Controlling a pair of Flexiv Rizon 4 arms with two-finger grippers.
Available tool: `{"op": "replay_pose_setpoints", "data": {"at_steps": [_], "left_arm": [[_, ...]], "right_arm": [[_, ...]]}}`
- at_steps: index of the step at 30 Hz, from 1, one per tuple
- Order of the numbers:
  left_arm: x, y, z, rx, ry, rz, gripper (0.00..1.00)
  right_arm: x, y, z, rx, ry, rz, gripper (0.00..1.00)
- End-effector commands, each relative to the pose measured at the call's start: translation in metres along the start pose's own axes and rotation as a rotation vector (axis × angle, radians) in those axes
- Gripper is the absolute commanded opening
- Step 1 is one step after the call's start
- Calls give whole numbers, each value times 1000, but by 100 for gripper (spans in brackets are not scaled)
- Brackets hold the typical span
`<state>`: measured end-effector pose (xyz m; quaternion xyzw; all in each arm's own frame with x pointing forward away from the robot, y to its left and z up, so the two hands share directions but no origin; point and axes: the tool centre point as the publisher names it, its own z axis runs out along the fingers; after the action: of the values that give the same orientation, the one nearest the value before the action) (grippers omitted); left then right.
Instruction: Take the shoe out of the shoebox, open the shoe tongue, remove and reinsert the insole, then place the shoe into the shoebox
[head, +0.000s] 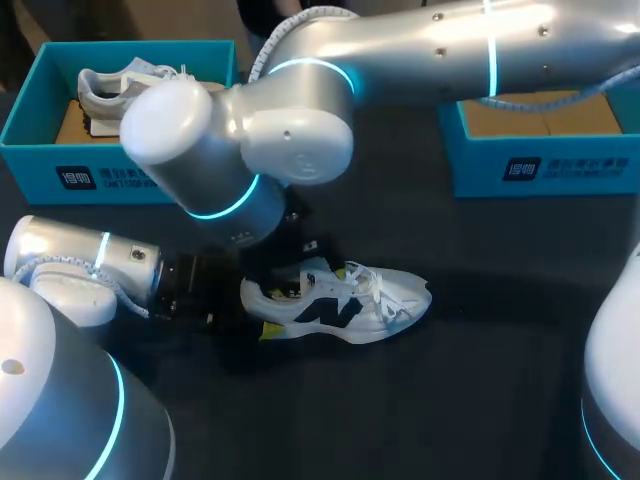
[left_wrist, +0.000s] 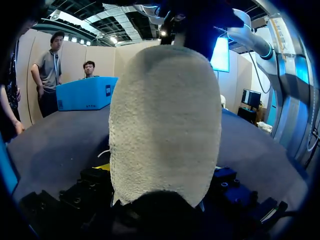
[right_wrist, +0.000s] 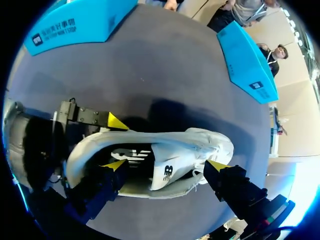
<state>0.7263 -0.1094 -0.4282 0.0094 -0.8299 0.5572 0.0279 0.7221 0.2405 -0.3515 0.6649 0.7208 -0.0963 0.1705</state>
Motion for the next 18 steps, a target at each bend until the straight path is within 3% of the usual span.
{"op": "replay_pose_setpoints", "data": {"at_steps": [1,8,11,18], "left_arm": [[-1,3,7,-3,1,-1,0],[-1,3,7,-3,1,-1,0],[-1,3,7,-3,1,-1,0],[-1,3,7,-3,1,-1,0]], "right_arm": [[4,-6,7,4,-71,353,100],[-14,-11,11,24,-101,381,100],[-22,-11,9,23,-110,396,85],[-41,-13,-2,9,-121,435,70]]}}
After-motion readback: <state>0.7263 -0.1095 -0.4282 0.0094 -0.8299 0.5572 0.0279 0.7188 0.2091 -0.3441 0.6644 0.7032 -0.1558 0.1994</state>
